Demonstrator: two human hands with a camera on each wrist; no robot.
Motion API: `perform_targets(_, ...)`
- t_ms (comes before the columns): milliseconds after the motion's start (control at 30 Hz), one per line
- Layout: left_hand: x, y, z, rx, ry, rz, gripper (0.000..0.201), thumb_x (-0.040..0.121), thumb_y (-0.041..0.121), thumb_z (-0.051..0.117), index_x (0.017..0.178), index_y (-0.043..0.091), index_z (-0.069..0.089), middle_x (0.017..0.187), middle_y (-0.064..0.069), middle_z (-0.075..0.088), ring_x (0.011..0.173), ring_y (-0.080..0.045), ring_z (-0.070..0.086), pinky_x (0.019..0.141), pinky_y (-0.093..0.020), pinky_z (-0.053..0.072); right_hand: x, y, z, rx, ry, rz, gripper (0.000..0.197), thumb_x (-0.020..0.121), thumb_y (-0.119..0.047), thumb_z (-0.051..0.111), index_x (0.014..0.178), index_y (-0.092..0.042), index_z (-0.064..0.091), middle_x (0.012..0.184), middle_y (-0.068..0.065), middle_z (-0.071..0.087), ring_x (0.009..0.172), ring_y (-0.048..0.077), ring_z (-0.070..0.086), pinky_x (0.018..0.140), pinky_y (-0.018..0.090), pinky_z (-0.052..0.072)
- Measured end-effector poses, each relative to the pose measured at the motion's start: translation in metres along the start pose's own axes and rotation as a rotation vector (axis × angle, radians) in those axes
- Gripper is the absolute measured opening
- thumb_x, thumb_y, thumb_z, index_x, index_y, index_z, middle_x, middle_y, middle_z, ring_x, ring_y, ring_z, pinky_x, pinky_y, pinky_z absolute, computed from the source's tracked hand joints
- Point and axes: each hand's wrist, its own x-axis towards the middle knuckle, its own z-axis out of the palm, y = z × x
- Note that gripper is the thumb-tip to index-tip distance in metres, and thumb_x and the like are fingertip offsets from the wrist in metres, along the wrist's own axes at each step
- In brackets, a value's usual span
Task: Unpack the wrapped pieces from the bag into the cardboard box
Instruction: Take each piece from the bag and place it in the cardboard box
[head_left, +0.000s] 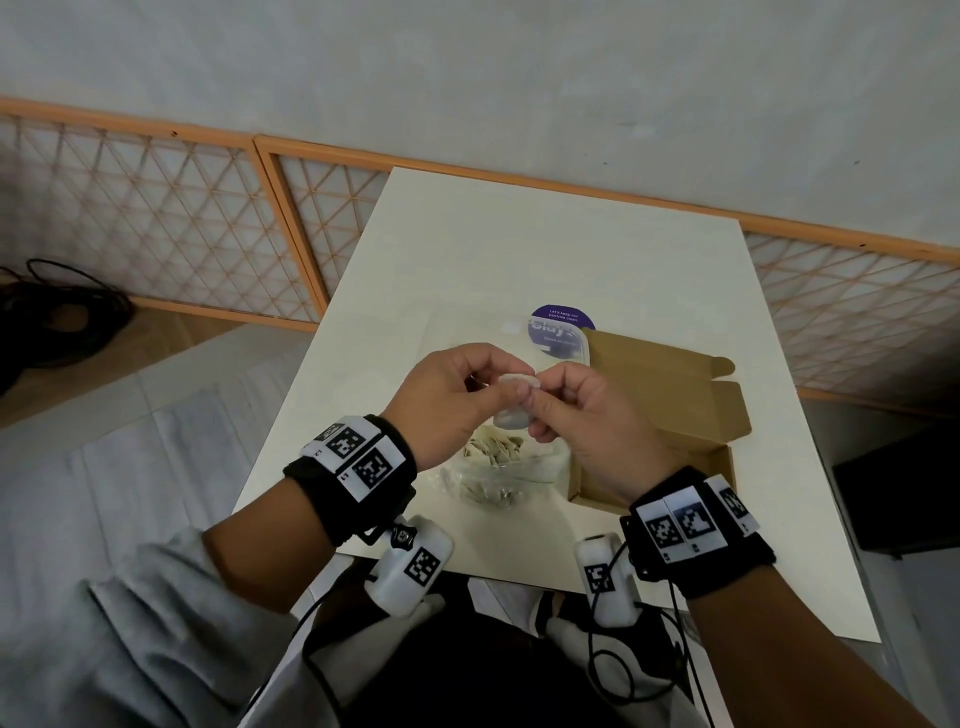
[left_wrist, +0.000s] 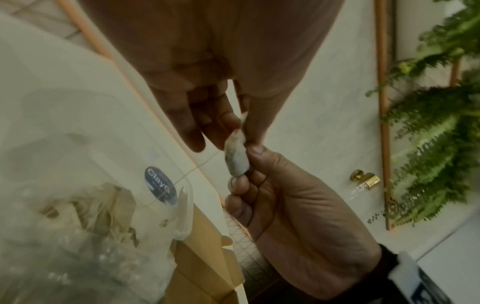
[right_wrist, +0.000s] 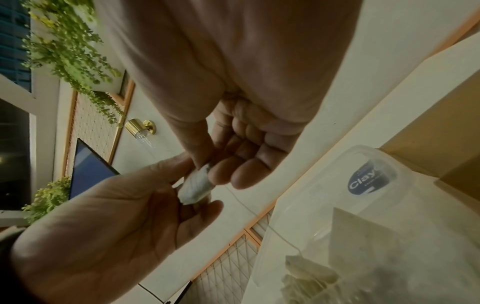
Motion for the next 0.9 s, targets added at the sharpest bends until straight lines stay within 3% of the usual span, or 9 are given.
perform_targets(100, 0.002, 0.005, -0.001, 0.081, 0.045, 0.048, 0.006, 0.094, 0.019, 0.075, 0.096, 0.020, 0.080, 0.094, 0.000, 0.079, 0.086, -0.025, 0.070, 0.085, -0.034, 0.056, -0.001, -0.002, -0.001, -0.019, -0.006, -0.016, 0.017, 0.098, -0.019, 0.072, 0.100, -0.002, 0.071, 0.076, 0.005, 0.072, 0.069, 0.015, 0.066, 0.065, 0.024, 0.057)
perform_targets(200, 0.003, 0.009, -0.004, 0.116, 0.119, 0.075, 0.004, 0.092, 0.021, 0.077, 0.093, 0.022, 0.081, 0.100, 0.002, 0.075, 0.083, -0.019, 0.068, 0.077, -0.022, 0.054, 0.000, -0.004, -0.001, -0.054, -0.016, -0.031, 0.014, 0.098, -0.016, 0.072, 0.099, -0.003, 0.071, 0.080, 0.015, 0.072, 0.070, 0.015, 0.066, 0.066, 0.025, 0.057)
perform_targets(367, 0.001, 0.024, -0.015, 0.012, 0.071, 0.125, 0.011, 0.098, 0.011, 0.069, 0.101, 0.003, 0.075, 0.093, -0.013, 0.079, 0.089, -0.024, 0.075, 0.084, -0.026, 0.057, 0.007, 0.010, -0.011, -0.205, 0.010, -0.018, 0.005, 0.098, -0.015, 0.071, 0.096, -0.019, 0.074, 0.084, -0.004, 0.073, 0.070, 0.007, 0.065, 0.068, 0.023, 0.054)
perform_targets(433, -0.001, 0.028, -0.021, 0.022, 0.082, 0.157, 0.011, 0.099, 0.011, 0.067, 0.101, 0.003, 0.074, 0.091, -0.014, 0.078, 0.084, -0.018, 0.074, 0.079, -0.021, 0.055, 0.009, 0.020, -0.019, -0.403, 0.004, -0.022, 0.010, 0.099, -0.018, 0.069, 0.101, -0.026, 0.075, 0.089, -0.009, 0.071, 0.068, -0.001, 0.060, 0.070, 0.021, 0.050)
perform_targets(567, -0.007, 0.027, -0.029, 0.116, 0.117, 0.168, 0.009, 0.099, 0.017, 0.068, 0.100, 0.013, 0.076, 0.090, -0.006, 0.078, 0.082, -0.014, 0.073, 0.075, -0.020, 0.055, 0.012, 0.036, -0.024, -0.858, -0.154, -0.003, 0.024, 0.102, -0.026, 0.060, 0.118, -0.039, 0.071, 0.101, -0.011, 0.056, 0.083, 0.002, 0.056, 0.075, 0.024, 0.044)
perform_targets(667, -0.014, 0.023, -0.028, 0.111, 0.096, 0.123, 0.010, 0.100, 0.019, 0.068, 0.108, 0.017, 0.072, 0.087, 0.000, 0.080, 0.083, -0.011, 0.075, 0.079, -0.018, 0.054, 0.014, 0.042, -0.016, -0.983, -0.210, 0.007, 0.030, 0.104, -0.028, 0.055, 0.130, -0.038, 0.066, 0.105, -0.009, 0.046, 0.083, 0.008, 0.055, 0.065, 0.017, 0.038)
perform_targets(733, -0.018, 0.019, -0.027, 0.123, 0.084, 0.082, 0.016, 0.099, 0.022, 0.069, 0.115, 0.020, 0.067, 0.083, 0.001, 0.080, 0.076, -0.004, 0.072, 0.075, -0.012, 0.048, 0.015, 0.044, -0.013, -1.053, -0.214, 0.032, 0.031, 0.104, -0.027, 0.053, 0.133, -0.031, 0.064, 0.111, -0.006, 0.045, 0.084, 0.013, 0.055, 0.063, 0.020, 0.037)
perform_targets(800, -0.021, 0.015, -0.027, 0.138, 0.081, 0.053, 0.014, 0.098, 0.023, 0.069, 0.111, 0.019, 0.066, 0.081, 0.001, 0.080, 0.071, -0.004, 0.070, 0.071, -0.011, 0.046, 0.015, 0.045, -0.012, -1.105, -0.194, 0.047, 0.026, 0.105, -0.028, 0.052, 0.126, -0.024, 0.067, 0.117, -0.001, 0.049, 0.086, 0.019, 0.058, 0.069, 0.027, 0.041)
perform_targets(900, -0.024, 0.009, -0.030, 0.157, 0.067, 0.039, 0.006, 0.098, 0.022, 0.069, 0.098, 0.016, 0.068, 0.081, -0.002, 0.080, 0.076, -0.010, 0.075, 0.073, -0.017, 0.052, 0.012, 0.041, -0.015, -1.062, -0.128, 0.020, 0.020, 0.104, -0.031, 0.054, 0.110, -0.022, 0.070, 0.114, 0.000, 0.053, 0.088, 0.017, 0.063, 0.072, 0.027, 0.044)
